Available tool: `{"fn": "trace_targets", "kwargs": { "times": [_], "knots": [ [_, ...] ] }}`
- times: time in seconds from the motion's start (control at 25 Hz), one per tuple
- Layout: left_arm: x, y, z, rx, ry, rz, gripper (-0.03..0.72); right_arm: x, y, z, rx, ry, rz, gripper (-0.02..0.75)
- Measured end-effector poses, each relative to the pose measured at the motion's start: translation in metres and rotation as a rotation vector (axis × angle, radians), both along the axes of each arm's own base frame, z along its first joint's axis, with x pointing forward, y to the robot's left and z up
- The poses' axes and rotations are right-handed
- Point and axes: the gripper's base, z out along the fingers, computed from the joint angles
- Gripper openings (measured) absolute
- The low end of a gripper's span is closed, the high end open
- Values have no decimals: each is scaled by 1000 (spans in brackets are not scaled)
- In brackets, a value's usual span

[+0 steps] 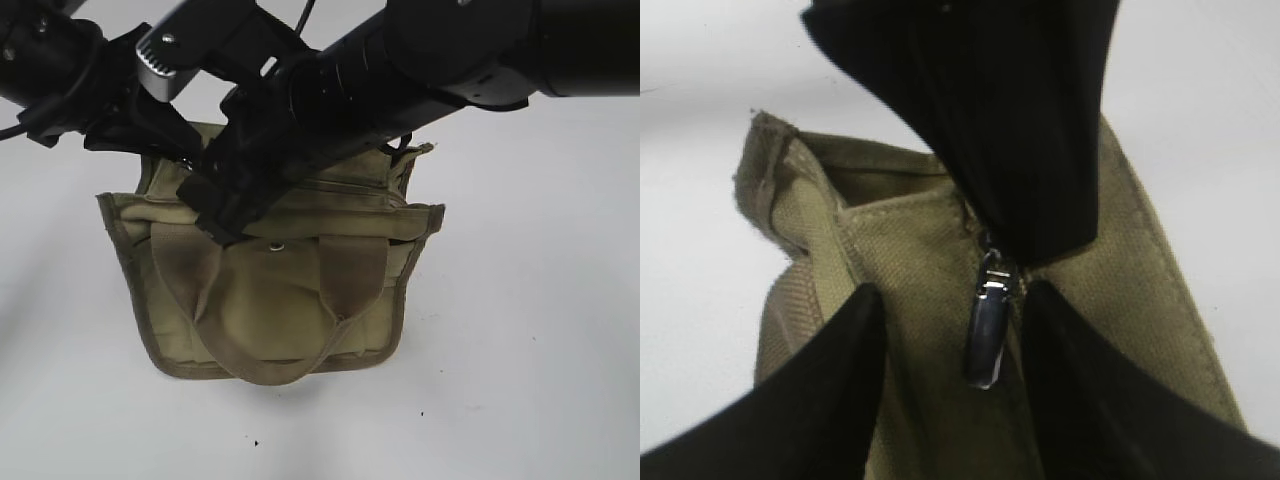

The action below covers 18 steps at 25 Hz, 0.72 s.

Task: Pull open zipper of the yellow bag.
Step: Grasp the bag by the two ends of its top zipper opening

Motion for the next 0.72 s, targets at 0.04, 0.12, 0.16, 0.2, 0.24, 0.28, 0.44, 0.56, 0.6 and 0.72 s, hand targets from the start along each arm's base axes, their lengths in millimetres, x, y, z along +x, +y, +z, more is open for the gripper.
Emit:
{"fn": "trace_targets", "kwargs": {
  "times": [0.04, 0.12, 0.16, 0.2, 0.24, 0.28, 0.44, 0.56, 0.6, 0.72],
  "knots": [
    [0, 0, 0, 0, -1, 0, 43, 0, 0, 0, 2, -4, -3, 354],
    [0, 0, 0, -1, -2, 0, 43, 1, 0, 1, 5, -12, -7, 336],
    [0, 0, 0, -1, -2, 0, 43, 2, 0, 1, 7, -16, -10, 330],
    [0, 0, 0, -1, -2, 0, 43, 2, 0, 1, 8, -19, -11, 325],
    [0, 0, 0, -1, -2, 0, 43, 2, 0, 1, 8, -19, -12, 319],
    [0, 0, 0, -1, -2, 0, 41, 2, 0, 1, 7, -21, -11, 309],
    [0, 0, 1, -2, -1, 0, 41, 2, 0, 0, -9, -38, 0, 260],
    [0, 0, 1, -5, 4, -3, 41, 2, 0, 0, -15, -43, 4, 237],
    [0, 0, 1, -6, 4, -3, 41, 2, 0, 0, -16, -43, 4, 234],
    [0, -1, 1, -6, 5, -3, 41, 2, -1, 2, -7, -39, -3, 230]
  ]
}}
